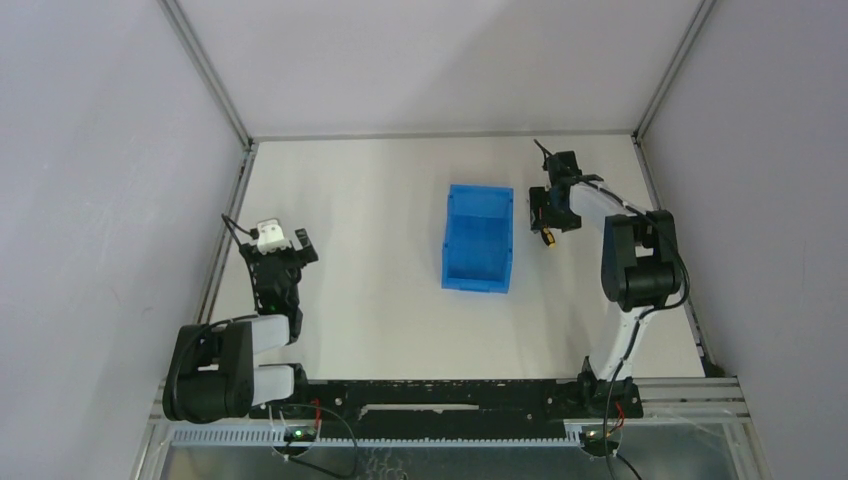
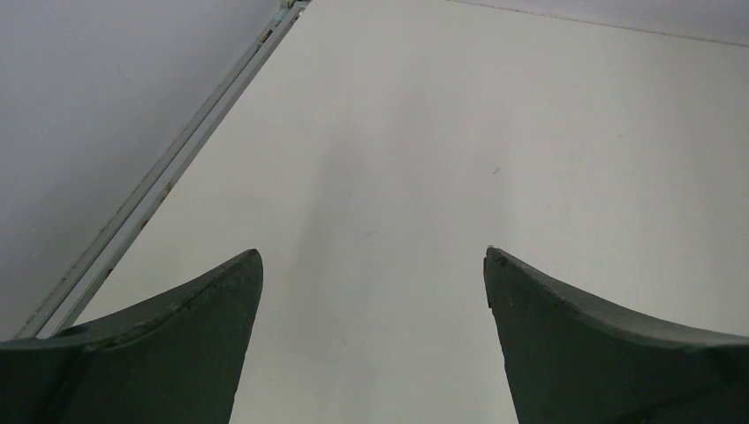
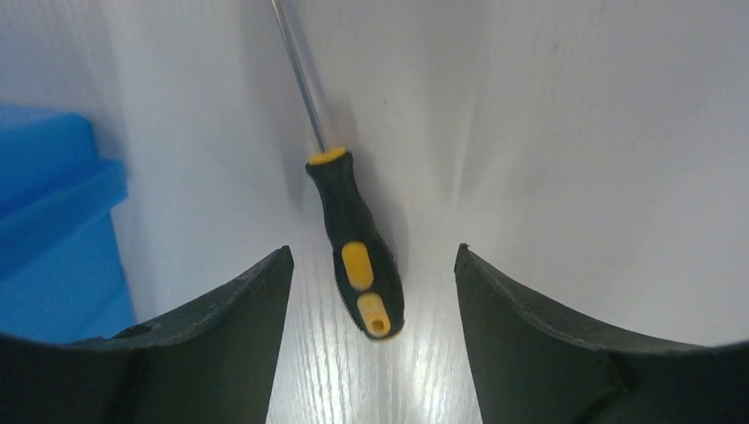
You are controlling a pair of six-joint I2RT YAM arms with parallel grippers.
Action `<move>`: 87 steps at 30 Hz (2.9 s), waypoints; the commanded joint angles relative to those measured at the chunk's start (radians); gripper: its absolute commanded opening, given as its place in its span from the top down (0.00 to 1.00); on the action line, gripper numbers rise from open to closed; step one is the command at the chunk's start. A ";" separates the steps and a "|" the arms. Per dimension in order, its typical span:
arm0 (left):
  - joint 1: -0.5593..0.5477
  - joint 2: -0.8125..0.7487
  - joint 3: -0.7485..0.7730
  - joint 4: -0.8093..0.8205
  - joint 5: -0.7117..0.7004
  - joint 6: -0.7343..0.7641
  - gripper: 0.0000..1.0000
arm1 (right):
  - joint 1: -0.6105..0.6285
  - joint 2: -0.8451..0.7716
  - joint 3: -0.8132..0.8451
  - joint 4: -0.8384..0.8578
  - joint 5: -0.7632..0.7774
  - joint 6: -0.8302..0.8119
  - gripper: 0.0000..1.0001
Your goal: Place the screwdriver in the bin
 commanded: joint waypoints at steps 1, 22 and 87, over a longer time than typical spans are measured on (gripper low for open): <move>-0.003 -0.006 0.032 0.034 0.001 0.015 0.00 | -0.005 0.052 0.056 0.021 -0.017 -0.031 0.27; -0.004 -0.007 0.033 0.034 0.001 0.015 0.00 | 0.006 -0.104 0.059 -0.099 0.020 0.055 0.97; -0.003 -0.006 0.033 0.034 0.001 0.015 0.00 | 0.532 -0.390 0.074 -0.089 0.393 0.446 0.29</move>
